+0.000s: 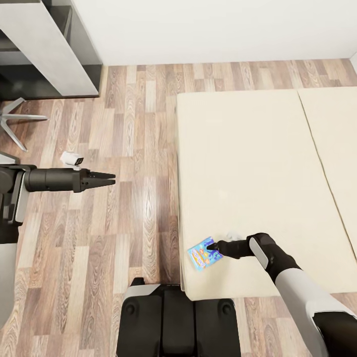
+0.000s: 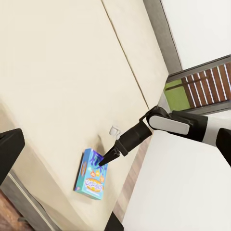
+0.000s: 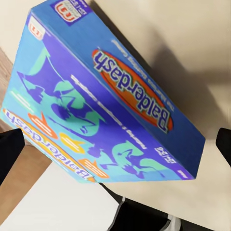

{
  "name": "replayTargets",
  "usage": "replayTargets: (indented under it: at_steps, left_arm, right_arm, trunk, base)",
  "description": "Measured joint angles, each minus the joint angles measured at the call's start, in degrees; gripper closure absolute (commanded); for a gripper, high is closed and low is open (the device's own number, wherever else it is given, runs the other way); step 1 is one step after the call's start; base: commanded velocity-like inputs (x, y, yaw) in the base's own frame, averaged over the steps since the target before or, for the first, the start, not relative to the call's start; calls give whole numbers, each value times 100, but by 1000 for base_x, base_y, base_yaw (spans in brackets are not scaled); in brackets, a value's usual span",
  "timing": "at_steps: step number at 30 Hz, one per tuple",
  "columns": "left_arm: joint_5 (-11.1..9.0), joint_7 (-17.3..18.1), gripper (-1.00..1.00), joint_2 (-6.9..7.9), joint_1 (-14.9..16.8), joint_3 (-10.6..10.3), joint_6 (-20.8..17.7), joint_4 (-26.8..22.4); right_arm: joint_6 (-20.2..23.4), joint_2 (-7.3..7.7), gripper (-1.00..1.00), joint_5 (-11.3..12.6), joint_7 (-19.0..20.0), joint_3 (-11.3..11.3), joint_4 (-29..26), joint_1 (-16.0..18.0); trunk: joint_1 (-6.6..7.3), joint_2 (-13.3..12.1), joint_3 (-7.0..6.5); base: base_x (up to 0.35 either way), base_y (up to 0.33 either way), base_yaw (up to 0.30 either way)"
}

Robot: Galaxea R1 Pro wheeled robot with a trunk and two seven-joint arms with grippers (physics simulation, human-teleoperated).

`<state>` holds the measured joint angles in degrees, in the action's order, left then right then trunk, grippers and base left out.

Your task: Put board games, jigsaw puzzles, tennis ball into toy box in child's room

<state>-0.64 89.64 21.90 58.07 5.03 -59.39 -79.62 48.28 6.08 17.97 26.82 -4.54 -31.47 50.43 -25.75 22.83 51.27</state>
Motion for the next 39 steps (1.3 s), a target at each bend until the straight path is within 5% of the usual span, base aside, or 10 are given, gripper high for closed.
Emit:
replayTargets:
  at_steps: [39]
  left_arm:
    - [-3,19,-100,67,0,-8,0,-1]
  right_arm:
    - [-1,-101,-100,22,6,7,-2,0]
  trunk:
    - [0,0,7]
  base:
    - [0,9,0]
